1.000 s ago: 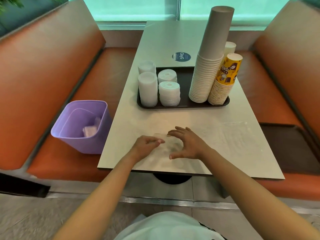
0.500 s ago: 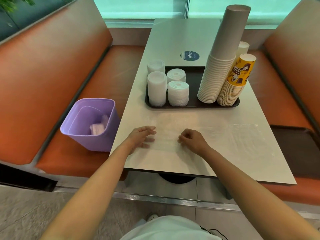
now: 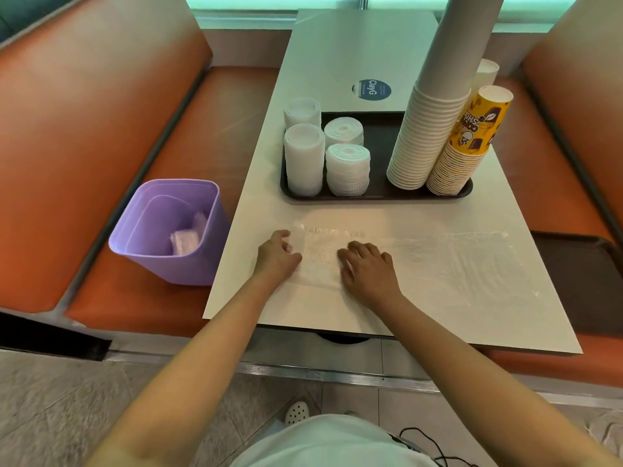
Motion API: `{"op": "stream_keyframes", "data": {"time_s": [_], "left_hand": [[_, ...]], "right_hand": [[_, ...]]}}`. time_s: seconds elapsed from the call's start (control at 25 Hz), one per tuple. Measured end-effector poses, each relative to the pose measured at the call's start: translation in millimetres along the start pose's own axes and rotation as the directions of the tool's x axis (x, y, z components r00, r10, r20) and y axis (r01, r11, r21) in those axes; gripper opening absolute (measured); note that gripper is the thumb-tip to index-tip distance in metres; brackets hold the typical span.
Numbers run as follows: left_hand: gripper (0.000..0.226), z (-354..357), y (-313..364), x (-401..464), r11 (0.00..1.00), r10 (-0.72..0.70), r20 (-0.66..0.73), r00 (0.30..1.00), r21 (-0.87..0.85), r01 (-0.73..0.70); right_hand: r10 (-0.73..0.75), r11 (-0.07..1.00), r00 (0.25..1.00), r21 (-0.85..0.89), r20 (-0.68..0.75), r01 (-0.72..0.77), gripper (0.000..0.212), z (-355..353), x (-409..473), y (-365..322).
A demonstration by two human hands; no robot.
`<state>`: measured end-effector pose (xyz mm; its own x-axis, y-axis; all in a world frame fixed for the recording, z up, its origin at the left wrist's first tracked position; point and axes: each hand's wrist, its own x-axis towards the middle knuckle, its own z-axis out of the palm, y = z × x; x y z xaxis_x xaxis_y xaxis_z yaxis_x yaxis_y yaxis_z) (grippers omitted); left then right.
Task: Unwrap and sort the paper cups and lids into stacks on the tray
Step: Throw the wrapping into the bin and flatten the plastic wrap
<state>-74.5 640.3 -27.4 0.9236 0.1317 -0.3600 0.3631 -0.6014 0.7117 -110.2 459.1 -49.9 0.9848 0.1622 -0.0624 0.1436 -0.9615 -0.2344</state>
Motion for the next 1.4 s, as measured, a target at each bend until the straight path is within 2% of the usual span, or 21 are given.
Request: {"op": "stream_keyframes", "data": {"time_s": [0.04,0.08,0.12,0.16,0.2,0.24,0.28,0.32,0.4,0.48,0.52,0.56,0.68,0.72,0.8,0.88,0.96,1.04,1.12,1.24,1.4], "left_hand": [[0.055,0,-3,-3,0.99,0.092,-0.045,0.995,0.107,-0.087],[0.056,-2,-5,-7,0.949,0.244,-0.084,0.966,0.226,-0.22],[0.052,-5,-8,-10,0.863,0.42,-0.06,0.906,0.335,-0.378],[0.047,-9,-12,-12,0.758,0.536,0.052,0.842,0.409,-0.508],[0.046,-12,-16,-14,0.675,0.563,0.198,0.802,0.449,-0.585],[0.049,-13,-21,-16,0.625,0.529,0.324,0.784,0.476,-0.618],[0.052,-14,-25,-17,0.613,0.491,0.387,0.781,0.483,-0.625],[0.051,-14,-30,-17,0.636,0.485,0.381,0.787,0.464,-0.617],[0.049,-14,-37,-14,0.696,0.544,0.267,0.796,0.387,-0.605],[0.039,-13,-42,-10,0.717,0.583,0.199,0.788,0.33,-0.614],[0.031,-14,-42,-6,0.737,0.573,0.185,0.798,0.31,-0.601],[0.024,-14,-40,-4,0.77,0.542,0.182,0.82,0.283,-0.572],[0.02,-22,-26,-3,0.879,0.405,0.239,0.882,0.161,-0.448],[0.023,-27,-24,-3,0.885,0.384,0.282,0.879,0.16,-0.437],[0.038,-33,-24,1,0.848,0.368,0.331,0.869,0.264,-0.46],[0.035,-32,-28,6,0.872,0.351,0.234,0.907,0.269,-0.408],[0.02,-28,-29,11,0.932,0.34,0.056,0.939,0.108,-0.345],[0.01,-23,-25,16,0.953,0.303,-0.015,0.953,-0.007,-0.303],[0.011,-20,-20,23,0.969,0.247,-0.021,0.969,0.003,-0.247],[0.014,-16,-13,32,0.982,0.162,-0.03,0.986,0.105,-0.158],[0.019,-16,-4,40,0.971,0.102,-0.053,0.993,0.224,-0.088]], "right_hand": [[0.008,1.0,1.0,-0.004,0.003,-0.008,0.035,3,0,1],[0.004,1.0,1.0,-0.007,-0.016,-0.004,0.034,4,0,1],[-0.007,1.0,1.0,-0.012,-0.029,0.006,0.033,5,0,1],[-0.009,1.0,1.0,-0.019,-0.028,0.008,0.033,5,-1,0],[-0.001,1.0,1.0,-0.03,-0.012,0.0,0.033,5,0,0],[0.013,0.999,1.0,-0.033,0.011,-0.013,0.034,4,2,0],[0.019,1.0,0.999,-0.022,0.037,-0.018,0.039,1,1,1],[-0.005,1.0,0.999,0.002,0.048,0.005,0.048,-2,0,2],[-0.201,0.98,0.98,0.001,0.006,0.201,0.066,-6,-7,4],[-0.363,0.932,0.932,-0.009,0.019,0.363,0.061,-5,-8,8],[-0.368,0.93,0.928,0.026,0.057,0.367,0.052,-4,-8,10],[-0.352,0.936,0.933,0.062,0.079,0.347,0.041,-4,-8,11],[-0.281,0.942,0.959,0.182,-0.036,0.283,0.019,1,-4,15],[-0.221,0.943,0.974,0.245,-0.042,0.224,0.019,-3,-4,15],[-0.101,0.927,0.995,0.362,-0.024,0.102,0.023,-10,-1,14],[-0.006,0.889,1.0,0.457,0.021,-0.004,0.024,-17,5,12],[0.073,0.825,0.997,0.561,0.012,-0.067,0.023,-21,13,10],[0.154,0.773,0.988,0.623,-0.001,-0.12,0.022,-21,25,8],[0.193,0.752,0.981,0.646,-0.021,-0.134,0.021,-22,36,8],[0.201,0.772,0.979,0.621,-0.04,-0.133,0.02,-21,51,9],[0.236,0.852,0.97,0.491,-0.055,-0.179,0.016,-13,62,6]]}}
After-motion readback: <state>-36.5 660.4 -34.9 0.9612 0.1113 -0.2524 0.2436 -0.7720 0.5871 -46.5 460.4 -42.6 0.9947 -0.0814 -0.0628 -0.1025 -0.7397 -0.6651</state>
